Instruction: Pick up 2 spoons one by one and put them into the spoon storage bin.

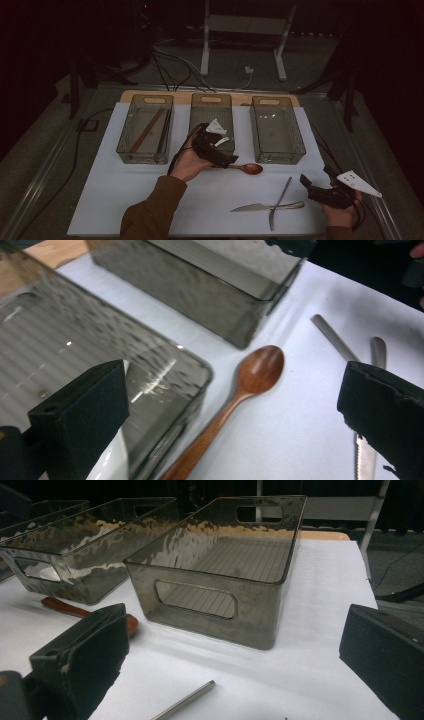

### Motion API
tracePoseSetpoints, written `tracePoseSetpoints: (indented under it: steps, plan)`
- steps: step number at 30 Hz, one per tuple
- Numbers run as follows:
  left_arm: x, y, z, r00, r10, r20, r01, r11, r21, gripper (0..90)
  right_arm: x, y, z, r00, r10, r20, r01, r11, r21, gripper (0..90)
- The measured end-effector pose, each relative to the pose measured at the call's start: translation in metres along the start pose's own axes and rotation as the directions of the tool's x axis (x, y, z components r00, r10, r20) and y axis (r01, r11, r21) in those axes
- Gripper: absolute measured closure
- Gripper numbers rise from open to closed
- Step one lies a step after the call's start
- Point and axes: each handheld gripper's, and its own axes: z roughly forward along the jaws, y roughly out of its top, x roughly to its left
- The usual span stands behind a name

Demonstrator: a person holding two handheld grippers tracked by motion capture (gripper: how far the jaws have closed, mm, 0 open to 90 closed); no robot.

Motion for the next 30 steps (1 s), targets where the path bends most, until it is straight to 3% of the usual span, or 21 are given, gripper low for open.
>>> tracePoseSetpoints:
  steps: [17, 24, 30]
  plan:
    - [-0.023, -0.001, 0.022, 0.9911, 0.098, 0.091, -0.104, 0.9927, 0.062, 8.3, 0.0, 0.0, 0.0, 1.0, 0.0, 0.0, 0.0, 1.0, -0.001, 0.0]
    - [-0.03, -0.004, 0.034, 0.9857, 0.136, 0.1, -0.144, 0.9862, 0.082, 12.5, 0.0, 0.0, 0.0, 1.0, 0.003, -0.002, -0.003, 1.0, -0.002, 0.0]
    - [-0.032, -0.009, 0.045, 0.9846, 0.151, 0.088, -0.16, 0.9807, 0.112, 17.3, -0.001, 0.0, -0.001, 1.0, 0.004, -0.002, -0.004, 1.0, -0.002, 0.0]
